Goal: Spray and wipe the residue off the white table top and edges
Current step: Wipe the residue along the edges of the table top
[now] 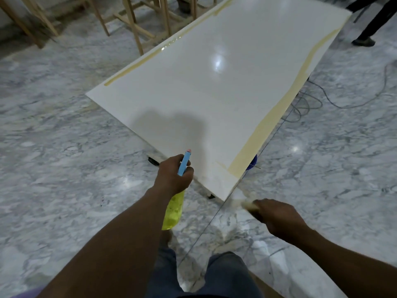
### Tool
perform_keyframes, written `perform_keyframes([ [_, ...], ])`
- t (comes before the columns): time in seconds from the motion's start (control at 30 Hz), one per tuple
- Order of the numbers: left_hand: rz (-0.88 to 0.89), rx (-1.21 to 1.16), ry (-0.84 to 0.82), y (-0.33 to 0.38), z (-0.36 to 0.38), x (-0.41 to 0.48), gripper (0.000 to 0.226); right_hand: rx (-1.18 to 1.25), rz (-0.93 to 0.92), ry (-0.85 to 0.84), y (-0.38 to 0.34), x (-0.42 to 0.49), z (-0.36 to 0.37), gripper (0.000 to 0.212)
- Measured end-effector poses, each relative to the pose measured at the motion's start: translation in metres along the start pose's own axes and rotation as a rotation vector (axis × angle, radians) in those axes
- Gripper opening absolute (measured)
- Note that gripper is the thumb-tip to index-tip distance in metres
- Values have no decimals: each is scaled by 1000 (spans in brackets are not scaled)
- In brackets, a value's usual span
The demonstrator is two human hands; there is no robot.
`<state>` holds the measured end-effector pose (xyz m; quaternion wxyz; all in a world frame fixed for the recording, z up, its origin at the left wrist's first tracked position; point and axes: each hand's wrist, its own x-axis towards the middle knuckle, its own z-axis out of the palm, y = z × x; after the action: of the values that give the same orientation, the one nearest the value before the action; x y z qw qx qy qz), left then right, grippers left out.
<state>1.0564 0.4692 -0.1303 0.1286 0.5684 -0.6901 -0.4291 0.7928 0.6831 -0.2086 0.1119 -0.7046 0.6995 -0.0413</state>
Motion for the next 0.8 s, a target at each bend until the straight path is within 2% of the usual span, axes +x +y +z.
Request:
perform_keyframes([
  [0.03, 2, 7, 2, 0, -1, 1, 17, 128, 214, 56, -3, 2, -5, 30],
  [0.07, 8, 16, 1, 0, -2, 1, 17, 345, 489, 130, -7, 12, -14, 32],
  [0.1, 19, 35, -12, -1, -2, 0, 18, 692, 750, 189, -11, 25, -25, 29],
  [0.13, 40, 63, -31, -2, -1, 0, 18, 1120, 918, 185, -13, 42, -35, 27],
  [0.2, 88, 123, -79, 0, 1, -3, 12, 1879, 974, 146, -19, 70, -54, 35],
  [0.27, 131, 146, -111, 4, 4, -5, 7, 2222, 955, 129, -31, 93, -73, 51],
  [0.3, 152, 156, -118, 7, 4, -5, 6, 2267, 904, 66, -40, 103, -81, 58],
  [0.37, 191, 189, -140, 11, 1, -4, 5, 2249, 845, -40, -59, 122, -89, 57],
  [0.47, 226, 230, -182, 12, -8, -2, 7, 2226, 886, -173, -81, 140, -87, 56],
  [0.57, 229, 284, -211, 9, -20, -1, 8, 2219, 861, -261, -92, 152, -82, 65],
  [0.73, 180, 386, -218, -1, -28, -1, 12, 2100, 777, -323, -96, 162, -85, 39],
  [0.8, 157, 359, -217, -4, -29, 0, 12, 1931, 729, -311, -88, 174, -89, 33],
])
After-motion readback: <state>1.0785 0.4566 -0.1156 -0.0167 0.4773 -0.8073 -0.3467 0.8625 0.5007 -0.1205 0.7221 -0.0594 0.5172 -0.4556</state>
